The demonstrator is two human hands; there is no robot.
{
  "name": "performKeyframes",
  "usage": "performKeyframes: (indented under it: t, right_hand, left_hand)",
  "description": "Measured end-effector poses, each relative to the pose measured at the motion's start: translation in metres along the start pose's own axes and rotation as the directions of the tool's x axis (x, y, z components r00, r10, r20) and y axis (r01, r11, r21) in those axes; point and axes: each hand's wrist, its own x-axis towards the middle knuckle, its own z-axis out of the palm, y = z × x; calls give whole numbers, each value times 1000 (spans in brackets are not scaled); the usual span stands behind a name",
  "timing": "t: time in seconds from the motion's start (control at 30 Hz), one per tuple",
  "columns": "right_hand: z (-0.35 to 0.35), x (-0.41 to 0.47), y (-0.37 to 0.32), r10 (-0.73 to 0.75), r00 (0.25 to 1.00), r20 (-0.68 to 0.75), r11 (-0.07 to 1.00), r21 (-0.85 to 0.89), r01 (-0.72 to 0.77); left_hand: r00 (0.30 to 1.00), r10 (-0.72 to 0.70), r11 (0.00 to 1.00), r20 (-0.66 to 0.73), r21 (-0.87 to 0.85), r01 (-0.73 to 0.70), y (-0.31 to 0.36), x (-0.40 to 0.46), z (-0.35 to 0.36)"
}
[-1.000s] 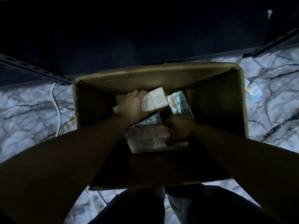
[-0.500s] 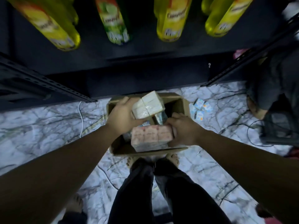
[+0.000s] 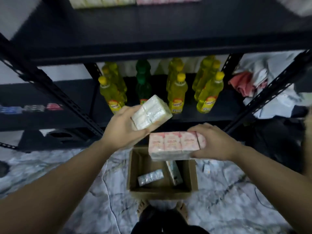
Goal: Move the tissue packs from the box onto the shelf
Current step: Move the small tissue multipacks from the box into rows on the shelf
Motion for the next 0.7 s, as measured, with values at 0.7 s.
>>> performKeyframes:
  t: [0.7]
  right_hand:
    - [-214,12,-61,-218,912,-347,975,-115,189]
  left_hand:
    - [954,158,981,-254,153,-122,113,69,-185]
